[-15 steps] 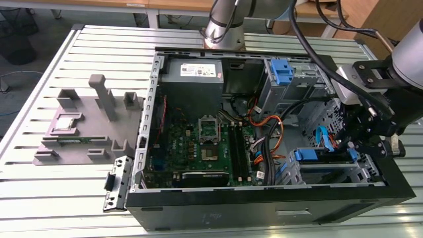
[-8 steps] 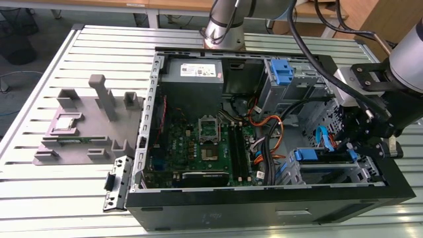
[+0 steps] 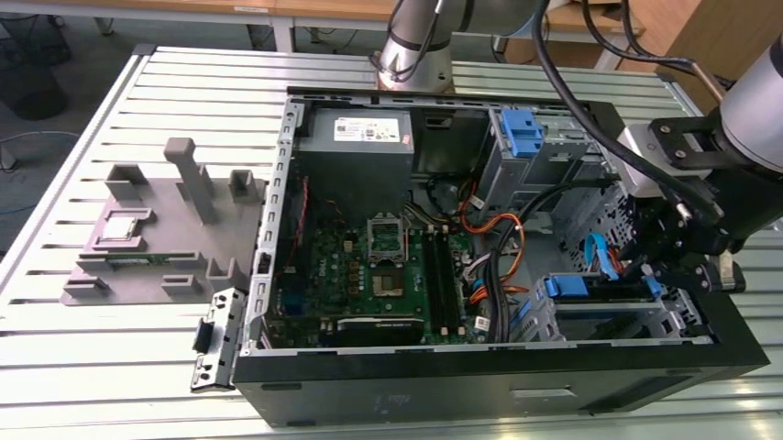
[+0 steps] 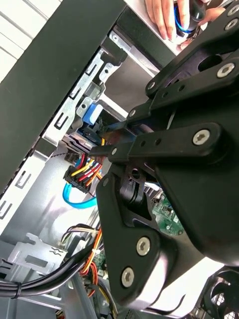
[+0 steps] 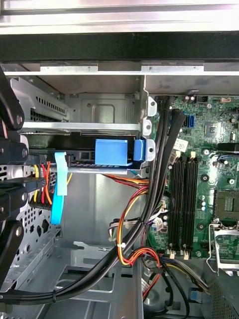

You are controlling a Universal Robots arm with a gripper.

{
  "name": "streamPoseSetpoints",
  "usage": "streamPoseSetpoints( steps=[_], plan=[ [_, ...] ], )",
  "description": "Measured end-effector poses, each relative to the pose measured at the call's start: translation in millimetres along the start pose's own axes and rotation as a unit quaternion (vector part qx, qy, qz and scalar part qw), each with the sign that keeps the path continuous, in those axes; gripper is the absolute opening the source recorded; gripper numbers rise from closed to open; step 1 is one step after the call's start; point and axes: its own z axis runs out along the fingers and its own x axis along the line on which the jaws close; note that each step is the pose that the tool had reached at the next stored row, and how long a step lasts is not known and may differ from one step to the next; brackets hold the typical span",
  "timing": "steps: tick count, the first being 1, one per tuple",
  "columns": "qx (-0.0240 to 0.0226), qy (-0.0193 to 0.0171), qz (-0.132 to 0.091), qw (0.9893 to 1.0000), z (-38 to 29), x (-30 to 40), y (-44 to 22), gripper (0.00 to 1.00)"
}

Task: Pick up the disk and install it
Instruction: 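Insert the second disk wire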

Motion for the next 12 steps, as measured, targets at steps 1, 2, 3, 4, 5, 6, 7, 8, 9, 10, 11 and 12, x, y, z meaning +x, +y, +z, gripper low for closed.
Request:
streamPoseSetpoints(
  steps=[1, 2, 3, 4, 5, 6, 7, 8, 9, 10, 11, 12],
  plan=[
    [-0.0004, 0.0, 0.0, 1.0, 0.0, 0.0, 0.0, 0.25],
    [-0.0005, -0.0001, 0.0, 1.0, 0.0, 0.0, 0.0, 0.25],
    [-0.0006, -0.0001, 0.0, 1.0, 0.0, 0.0, 0.0, 0.25],
    [-0.0006, -0.0001, 0.0, 1.0, 0.0, 0.0, -0.1, 0.25],
    [-0.0006, -0.0001, 0.0, 1.0, 0.0, 0.0, -0.1, 0.25],
    [-0.0007, -0.0001, 0.0, 1.0, -0.3, 0.0, -0.1, 0.25],
    [-0.0007, -0.0002, 0.0, 1.0, -1.1, -0.1, -0.1, 0.25],
    [-0.0007, -0.0002, 0.0, 1.0, -2.3, -0.2, -0.2, 0.25],
    [-0.0008, -0.0001, 0.0, 1.0, -3.8, -0.3, -0.4, 0.25],
    [-0.0008, 0.0, 0.0, 1.0, -5.5, -0.5, -0.5, 0.25],
    [-0.0008, -0.0001, 0.0, 1.0, -7.2, -0.6, -0.6, 0.25],
    [-0.0008, -0.0001, 0.0, 1.0, -9.1, -0.8, -0.8, 0.25]
  ],
)
